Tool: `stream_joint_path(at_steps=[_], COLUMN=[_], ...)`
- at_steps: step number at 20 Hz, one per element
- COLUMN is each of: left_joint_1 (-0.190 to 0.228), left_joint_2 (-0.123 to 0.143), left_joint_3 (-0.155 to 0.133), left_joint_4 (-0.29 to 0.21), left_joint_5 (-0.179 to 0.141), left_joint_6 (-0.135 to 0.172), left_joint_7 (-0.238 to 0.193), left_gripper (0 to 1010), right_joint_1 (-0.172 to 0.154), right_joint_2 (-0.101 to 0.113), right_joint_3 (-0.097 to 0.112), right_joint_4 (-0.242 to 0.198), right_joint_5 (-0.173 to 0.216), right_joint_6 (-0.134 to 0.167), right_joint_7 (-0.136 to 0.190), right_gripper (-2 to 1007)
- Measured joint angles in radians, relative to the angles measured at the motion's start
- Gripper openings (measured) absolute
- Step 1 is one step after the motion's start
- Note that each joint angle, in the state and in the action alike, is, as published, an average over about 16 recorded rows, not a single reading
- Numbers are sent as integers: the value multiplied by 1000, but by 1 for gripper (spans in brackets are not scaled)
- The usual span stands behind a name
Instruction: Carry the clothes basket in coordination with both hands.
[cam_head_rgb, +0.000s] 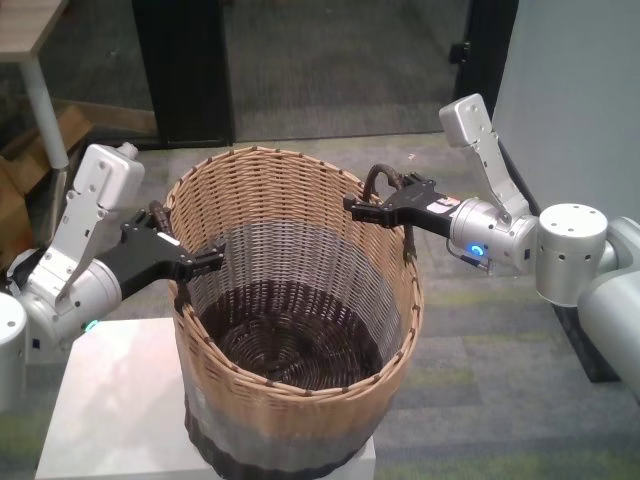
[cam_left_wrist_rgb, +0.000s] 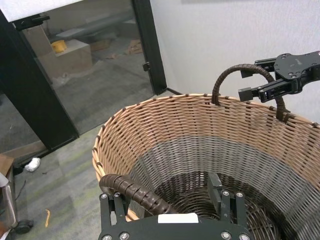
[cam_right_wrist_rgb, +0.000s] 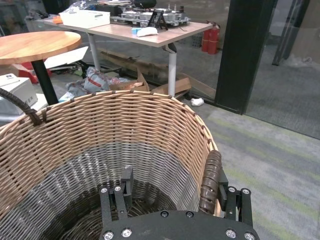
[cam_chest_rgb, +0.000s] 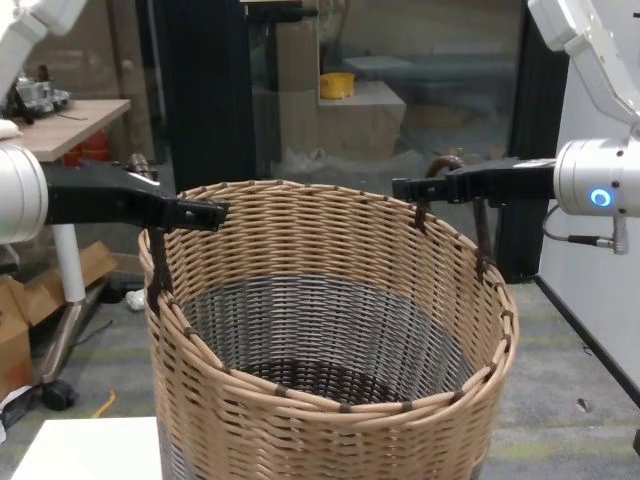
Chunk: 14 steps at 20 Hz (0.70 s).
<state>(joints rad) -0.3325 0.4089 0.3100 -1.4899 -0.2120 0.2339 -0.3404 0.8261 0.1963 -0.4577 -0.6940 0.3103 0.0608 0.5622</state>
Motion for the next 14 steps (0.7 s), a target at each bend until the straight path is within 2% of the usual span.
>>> stream_joint_path(at_steps=[7, 14], left_joint_1=[10, 32], left_joint_2=[-3, -2], left_joint_3=[-10, -23], left_joint_4=[-19, -65], left_joint_5=[-5, -7], left_joint_6=[46, 129], left_joint_7=[7, 23], left_gripper=[1002, 1002], right_joint_1=[0, 1], right_joint_2=[1, 1], right_joint_3=[2, 12], right_joint_4=[0, 1], right_joint_5=[-11, -27], right_joint_6=[3, 13], right_joint_7=[-1, -4], right_gripper=[1001, 1003])
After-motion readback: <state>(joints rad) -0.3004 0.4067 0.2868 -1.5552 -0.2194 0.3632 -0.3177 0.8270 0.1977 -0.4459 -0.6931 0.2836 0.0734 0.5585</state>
